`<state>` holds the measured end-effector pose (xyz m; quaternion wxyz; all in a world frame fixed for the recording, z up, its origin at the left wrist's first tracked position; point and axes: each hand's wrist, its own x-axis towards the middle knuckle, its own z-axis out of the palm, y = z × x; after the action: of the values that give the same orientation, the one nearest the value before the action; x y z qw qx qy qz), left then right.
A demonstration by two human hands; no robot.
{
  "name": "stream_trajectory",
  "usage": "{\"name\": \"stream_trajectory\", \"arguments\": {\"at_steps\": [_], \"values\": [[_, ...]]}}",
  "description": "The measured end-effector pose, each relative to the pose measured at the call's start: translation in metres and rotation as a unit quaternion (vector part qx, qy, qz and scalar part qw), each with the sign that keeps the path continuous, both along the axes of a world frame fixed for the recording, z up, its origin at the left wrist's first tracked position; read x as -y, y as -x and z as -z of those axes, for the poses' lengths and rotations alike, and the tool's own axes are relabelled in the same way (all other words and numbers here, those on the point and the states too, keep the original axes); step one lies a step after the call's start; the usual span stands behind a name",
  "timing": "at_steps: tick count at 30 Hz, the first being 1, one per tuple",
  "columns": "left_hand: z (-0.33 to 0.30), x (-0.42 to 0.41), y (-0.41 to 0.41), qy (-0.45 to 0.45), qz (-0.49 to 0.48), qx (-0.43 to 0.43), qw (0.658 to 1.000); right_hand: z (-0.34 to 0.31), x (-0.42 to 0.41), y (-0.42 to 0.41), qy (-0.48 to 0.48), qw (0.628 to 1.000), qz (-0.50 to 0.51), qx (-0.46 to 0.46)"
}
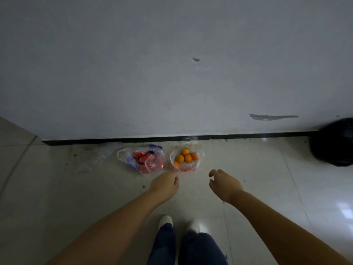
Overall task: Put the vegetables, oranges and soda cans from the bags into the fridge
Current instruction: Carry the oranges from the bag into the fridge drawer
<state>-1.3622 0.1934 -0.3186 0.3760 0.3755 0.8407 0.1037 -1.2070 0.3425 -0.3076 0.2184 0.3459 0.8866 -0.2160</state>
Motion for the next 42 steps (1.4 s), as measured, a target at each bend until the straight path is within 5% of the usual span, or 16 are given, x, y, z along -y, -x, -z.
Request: {"name": "stream_trajectory", "arguments": {"at_steps": [8, 14, 20, 28, 34, 42], "values": [[0.243, -0.105, 0.05, 0.01, 0.003, 0.018, 1.0, 0.247, -0.077, 0.073, 0.049, 0.998, -0.03, 0.024], [0.46, -0.16, 0.089, -0.043, 0.033, -0.012, 0.998, 0.458, -0.131, 0.137, 0.015, 0.996, -0.085, 0.029], [0.589, -0.19, 0.128, -0.023, 0.099, -0.054, 0.993, 0.587, -0.154, 0.196, -0.062, 0.981, -0.184, -0.014], [0.63, -0.167, 0.13, 0.058, 0.181, -0.156, 0.969, 0.631, -0.152, 0.226, -0.111, 0.936, -0.328, 0.058], [0.652, -0.154, 0.135, 0.039, 0.145, -0.139, 0.979, 0.64, -0.145, 0.223, -0.116, 0.948, -0.293, 0.046], [0.494, -0.148, 0.131, 0.023, 0.04, -0.034, 0.998, 0.488, -0.134, 0.162, -0.06, 0.988, -0.14, 0.036]]}}
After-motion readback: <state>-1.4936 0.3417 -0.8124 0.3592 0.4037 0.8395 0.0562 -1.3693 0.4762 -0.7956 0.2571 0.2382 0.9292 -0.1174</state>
